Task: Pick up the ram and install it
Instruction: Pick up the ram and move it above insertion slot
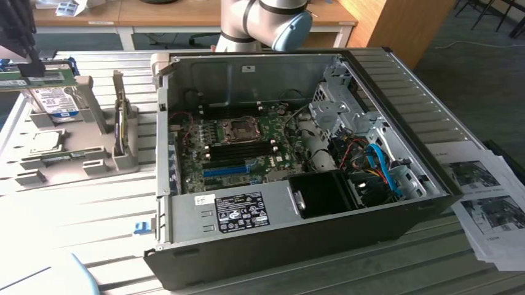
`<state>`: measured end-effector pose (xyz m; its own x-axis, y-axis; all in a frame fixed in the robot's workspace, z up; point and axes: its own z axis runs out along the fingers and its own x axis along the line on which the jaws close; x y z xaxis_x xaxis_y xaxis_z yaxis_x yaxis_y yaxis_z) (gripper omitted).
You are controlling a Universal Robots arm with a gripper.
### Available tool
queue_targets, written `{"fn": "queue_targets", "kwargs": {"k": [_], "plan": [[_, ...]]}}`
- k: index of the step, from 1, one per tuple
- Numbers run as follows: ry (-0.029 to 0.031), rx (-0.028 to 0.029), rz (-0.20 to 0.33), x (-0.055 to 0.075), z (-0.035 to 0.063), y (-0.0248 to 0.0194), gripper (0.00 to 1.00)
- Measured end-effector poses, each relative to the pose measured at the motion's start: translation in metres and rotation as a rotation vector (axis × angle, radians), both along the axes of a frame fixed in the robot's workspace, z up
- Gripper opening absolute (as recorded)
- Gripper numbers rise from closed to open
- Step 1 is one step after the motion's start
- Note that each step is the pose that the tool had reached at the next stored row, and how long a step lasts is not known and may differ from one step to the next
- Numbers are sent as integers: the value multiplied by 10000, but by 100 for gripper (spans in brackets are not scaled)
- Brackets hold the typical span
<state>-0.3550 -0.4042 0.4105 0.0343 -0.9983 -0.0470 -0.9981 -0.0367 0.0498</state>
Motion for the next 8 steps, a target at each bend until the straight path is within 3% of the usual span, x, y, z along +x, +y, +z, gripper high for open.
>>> {"fn": "queue_targets", "kwargs": {"k": [8], "plan": [[1, 0, 0, 100, 0, 0, 11]]}}
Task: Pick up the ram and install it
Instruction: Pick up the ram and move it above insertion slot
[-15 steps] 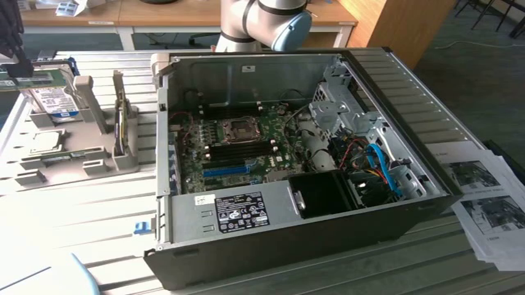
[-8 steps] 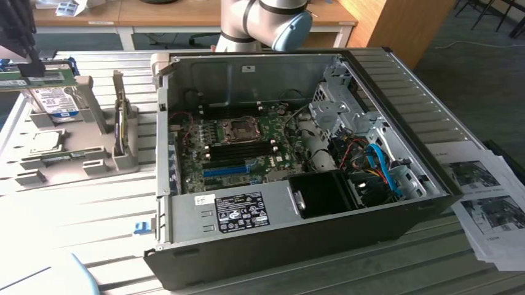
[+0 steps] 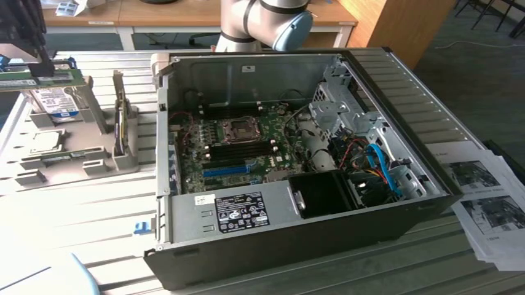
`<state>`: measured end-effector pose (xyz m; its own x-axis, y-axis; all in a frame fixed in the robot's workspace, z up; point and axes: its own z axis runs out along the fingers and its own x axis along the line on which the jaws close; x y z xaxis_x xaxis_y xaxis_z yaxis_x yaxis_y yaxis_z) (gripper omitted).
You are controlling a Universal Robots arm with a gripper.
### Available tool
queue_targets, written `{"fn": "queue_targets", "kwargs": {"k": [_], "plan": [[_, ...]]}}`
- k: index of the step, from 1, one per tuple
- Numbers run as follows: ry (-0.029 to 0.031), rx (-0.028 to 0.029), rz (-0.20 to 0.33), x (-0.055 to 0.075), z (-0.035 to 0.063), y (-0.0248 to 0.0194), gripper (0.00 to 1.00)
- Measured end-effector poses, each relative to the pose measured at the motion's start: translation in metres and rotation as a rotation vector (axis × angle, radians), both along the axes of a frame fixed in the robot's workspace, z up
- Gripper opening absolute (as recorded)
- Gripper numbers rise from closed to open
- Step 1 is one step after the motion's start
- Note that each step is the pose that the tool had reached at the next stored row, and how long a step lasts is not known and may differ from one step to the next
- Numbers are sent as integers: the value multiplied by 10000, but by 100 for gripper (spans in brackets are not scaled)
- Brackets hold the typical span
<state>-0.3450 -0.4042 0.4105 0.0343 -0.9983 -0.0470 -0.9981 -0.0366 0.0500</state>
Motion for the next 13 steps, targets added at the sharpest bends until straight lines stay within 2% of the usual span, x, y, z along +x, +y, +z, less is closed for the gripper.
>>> {"fn": "queue_targets", "kwargs": {"k": [13], "plan": [[3, -1, 0, 182, 0, 0, 11]]}}
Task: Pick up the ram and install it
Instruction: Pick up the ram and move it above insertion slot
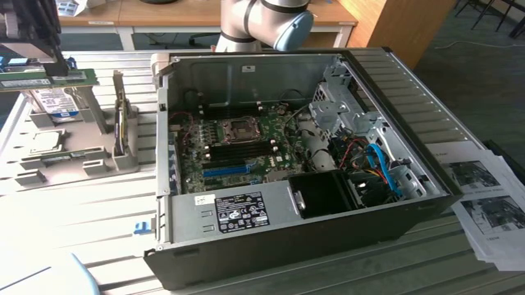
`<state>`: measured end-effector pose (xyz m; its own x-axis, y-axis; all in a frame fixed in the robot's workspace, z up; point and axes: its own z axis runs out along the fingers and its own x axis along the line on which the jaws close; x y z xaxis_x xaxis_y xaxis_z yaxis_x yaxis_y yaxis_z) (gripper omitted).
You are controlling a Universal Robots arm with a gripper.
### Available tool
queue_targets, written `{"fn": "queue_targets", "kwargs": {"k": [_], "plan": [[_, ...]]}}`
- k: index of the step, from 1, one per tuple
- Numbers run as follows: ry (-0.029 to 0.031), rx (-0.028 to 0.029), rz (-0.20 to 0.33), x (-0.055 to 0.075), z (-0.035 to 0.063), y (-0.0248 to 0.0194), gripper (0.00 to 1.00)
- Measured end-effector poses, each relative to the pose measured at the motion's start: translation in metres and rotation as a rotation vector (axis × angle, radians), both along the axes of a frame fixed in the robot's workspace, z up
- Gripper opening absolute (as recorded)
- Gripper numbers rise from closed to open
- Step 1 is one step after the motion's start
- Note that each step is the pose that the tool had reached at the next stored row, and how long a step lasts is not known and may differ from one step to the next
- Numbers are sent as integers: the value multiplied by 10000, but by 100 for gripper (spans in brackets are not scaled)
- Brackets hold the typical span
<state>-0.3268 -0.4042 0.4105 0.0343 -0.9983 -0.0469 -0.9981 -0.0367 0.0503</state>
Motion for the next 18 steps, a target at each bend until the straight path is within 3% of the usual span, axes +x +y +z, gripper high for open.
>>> {"fn": "queue_targets", "kwargs": {"k": [18], "plan": [[1, 0, 0, 234, 0, 0, 11]]}}
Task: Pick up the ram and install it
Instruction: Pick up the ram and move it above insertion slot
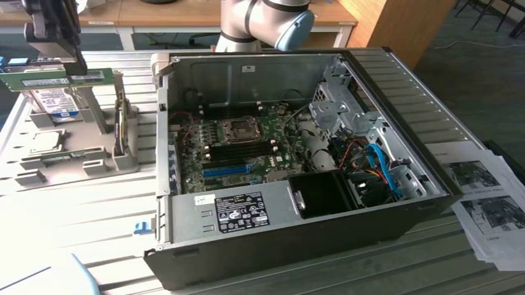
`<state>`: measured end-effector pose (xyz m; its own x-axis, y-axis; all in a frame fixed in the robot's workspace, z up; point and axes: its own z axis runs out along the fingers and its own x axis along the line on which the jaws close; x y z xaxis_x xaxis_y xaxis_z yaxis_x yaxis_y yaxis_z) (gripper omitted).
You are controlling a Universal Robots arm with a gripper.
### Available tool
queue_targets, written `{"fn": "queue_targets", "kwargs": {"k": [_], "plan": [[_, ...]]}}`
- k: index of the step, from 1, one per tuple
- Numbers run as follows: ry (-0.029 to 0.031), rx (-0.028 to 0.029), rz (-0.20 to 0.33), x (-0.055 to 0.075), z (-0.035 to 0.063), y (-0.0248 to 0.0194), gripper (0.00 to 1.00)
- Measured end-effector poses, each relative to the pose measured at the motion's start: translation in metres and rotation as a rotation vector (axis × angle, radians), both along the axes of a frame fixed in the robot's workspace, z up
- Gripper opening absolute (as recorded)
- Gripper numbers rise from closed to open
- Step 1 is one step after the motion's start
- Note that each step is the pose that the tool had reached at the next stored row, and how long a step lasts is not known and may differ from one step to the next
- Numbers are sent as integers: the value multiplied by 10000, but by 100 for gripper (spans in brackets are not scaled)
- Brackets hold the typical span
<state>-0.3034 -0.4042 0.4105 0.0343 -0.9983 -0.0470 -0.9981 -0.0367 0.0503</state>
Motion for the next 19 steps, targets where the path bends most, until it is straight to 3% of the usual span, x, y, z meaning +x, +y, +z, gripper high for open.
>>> {"fn": "queue_targets", "kwargs": {"k": [19], "plan": [[4, 0, 0, 257, 0, 0, 11]]}}
